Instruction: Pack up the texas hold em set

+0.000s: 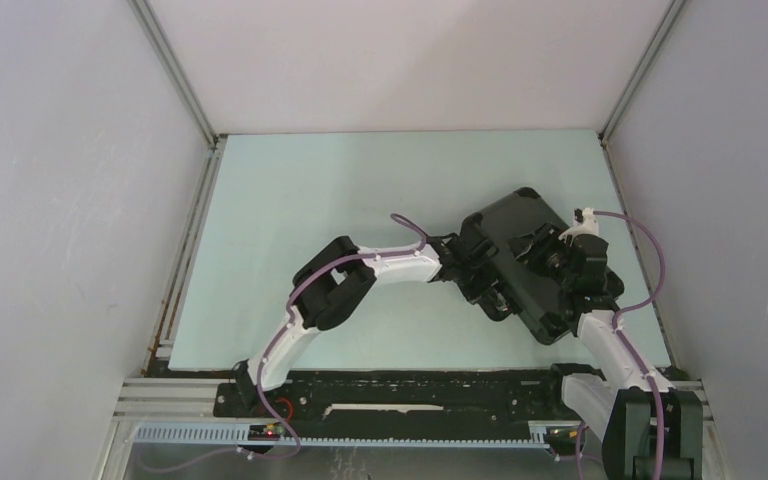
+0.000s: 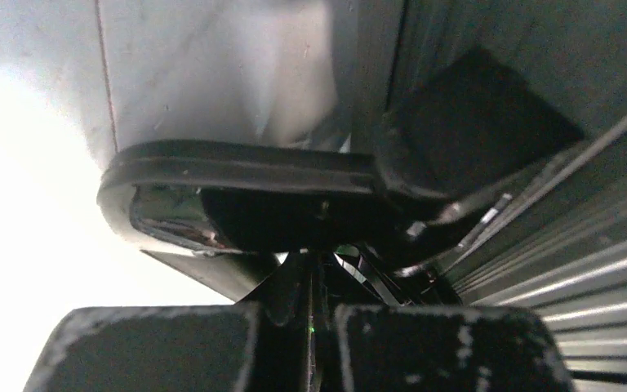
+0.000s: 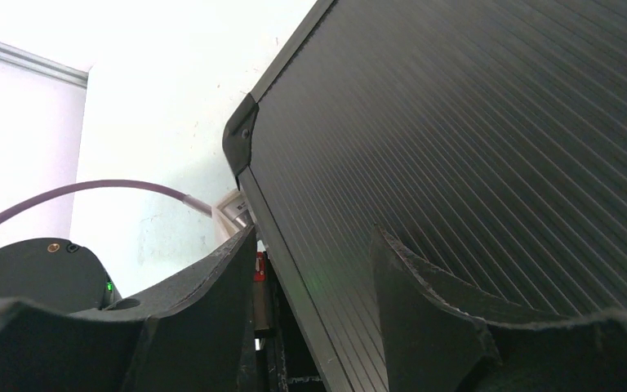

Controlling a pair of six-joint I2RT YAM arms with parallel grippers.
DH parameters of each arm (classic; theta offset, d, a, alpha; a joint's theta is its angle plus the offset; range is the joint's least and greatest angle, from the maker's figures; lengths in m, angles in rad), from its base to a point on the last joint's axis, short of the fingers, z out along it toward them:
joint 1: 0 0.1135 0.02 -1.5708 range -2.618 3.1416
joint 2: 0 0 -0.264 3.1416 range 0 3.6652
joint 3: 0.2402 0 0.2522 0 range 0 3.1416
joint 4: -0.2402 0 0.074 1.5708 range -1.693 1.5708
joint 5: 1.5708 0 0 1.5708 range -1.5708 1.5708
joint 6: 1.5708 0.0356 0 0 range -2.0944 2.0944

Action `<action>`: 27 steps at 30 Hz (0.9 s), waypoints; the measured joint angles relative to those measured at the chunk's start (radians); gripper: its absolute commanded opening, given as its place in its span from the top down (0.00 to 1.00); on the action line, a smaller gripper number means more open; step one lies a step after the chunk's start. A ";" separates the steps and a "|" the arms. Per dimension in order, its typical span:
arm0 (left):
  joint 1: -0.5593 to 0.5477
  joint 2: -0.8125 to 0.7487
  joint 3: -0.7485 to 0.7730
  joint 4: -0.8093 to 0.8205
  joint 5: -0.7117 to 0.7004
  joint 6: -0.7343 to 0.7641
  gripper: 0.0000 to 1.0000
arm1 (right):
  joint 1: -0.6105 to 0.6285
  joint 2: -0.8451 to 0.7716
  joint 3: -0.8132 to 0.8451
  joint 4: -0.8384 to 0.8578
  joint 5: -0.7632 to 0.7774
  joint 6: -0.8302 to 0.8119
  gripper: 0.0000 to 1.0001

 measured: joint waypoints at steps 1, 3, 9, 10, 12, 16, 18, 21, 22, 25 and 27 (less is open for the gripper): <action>0.001 0.000 -0.006 0.012 0.005 -0.004 1.00 | 0.000 0.000 0.000 0.000 0.000 0.000 0.37; 0.002 -0.006 -0.030 0.048 0.014 -0.005 1.00 | 0.002 -0.001 0.000 -0.001 0.003 0.000 0.37; -0.007 -0.041 -0.053 0.055 -0.063 0.084 1.00 | 0.003 -0.001 0.000 -0.001 0.004 0.000 0.37; -0.009 -0.048 -0.054 0.048 -0.080 0.093 1.00 | 0.003 -0.001 0.000 -0.001 0.004 0.000 0.37; -0.014 -0.069 -0.072 0.055 -0.118 0.132 1.00 | 0.003 0.001 0.002 -0.001 0.003 0.000 0.37; -0.022 -0.142 -0.158 0.140 -0.203 0.295 1.00 | 0.003 0.002 0.002 0.000 0.003 0.000 0.37; -0.019 -0.180 -0.197 0.163 -0.243 0.338 1.00 | 0.004 0.002 0.002 0.000 0.005 0.000 0.37; -0.012 -0.204 -0.211 0.189 -0.285 0.373 1.00 | 0.006 0.002 0.002 0.001 0.006 -0.001 0.37; -0.010 -0.204 -0.211 0.201 -0.288 0.377 1.00 | 0.007 0.002 0.002 0.001 0.007 -0.001 0.37; -0.008 -0.198 -0.209 0.214 -0.286 0.379 1.00 | 0.009 0.002 0.002 0.000 0.012 -0.002 0.38; -0.008 -0.185 -0.204 0.222 -0.284 0.376 1.00 | 0.010 0.002 0.002 0.000 0.013 -0.002 0.38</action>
